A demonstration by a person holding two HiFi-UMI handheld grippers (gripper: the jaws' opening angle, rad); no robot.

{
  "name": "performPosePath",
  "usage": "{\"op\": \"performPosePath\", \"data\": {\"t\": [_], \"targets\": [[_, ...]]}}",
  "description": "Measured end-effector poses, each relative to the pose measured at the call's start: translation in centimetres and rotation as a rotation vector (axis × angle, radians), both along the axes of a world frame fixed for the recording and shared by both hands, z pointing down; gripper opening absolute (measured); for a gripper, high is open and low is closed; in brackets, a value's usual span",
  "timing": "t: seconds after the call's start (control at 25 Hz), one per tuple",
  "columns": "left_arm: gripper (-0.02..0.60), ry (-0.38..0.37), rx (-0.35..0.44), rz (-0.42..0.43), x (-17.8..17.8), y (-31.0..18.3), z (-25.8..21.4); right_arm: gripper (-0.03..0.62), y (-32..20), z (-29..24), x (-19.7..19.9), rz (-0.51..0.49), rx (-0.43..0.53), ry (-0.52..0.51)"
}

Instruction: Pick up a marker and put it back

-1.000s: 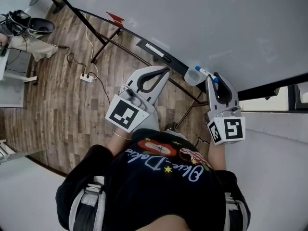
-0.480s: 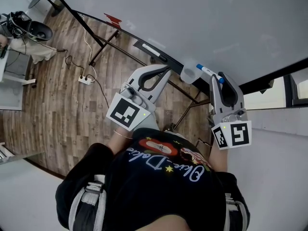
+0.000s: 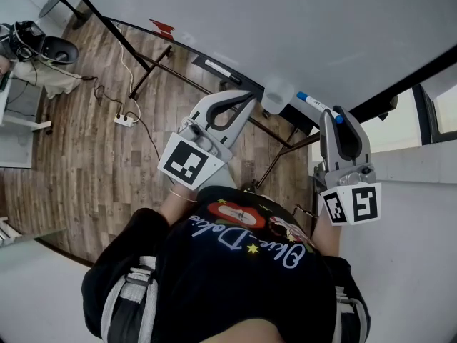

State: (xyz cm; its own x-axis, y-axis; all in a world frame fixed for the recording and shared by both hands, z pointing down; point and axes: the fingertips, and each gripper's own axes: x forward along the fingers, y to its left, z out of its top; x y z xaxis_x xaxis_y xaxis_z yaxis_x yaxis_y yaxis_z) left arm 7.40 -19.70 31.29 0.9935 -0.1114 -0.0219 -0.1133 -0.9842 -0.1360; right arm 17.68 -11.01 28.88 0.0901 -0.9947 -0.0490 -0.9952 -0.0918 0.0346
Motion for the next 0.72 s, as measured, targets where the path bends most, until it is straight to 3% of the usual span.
{"op": "performPosePath", "data": {"t": [0.72], "targets": [[0.003,-0.006,0.012,0.009,-0.4,2.1,-0.1,0.075,2.3,-0.2,-0.2,-0.005,0.009,-0.008]]}}
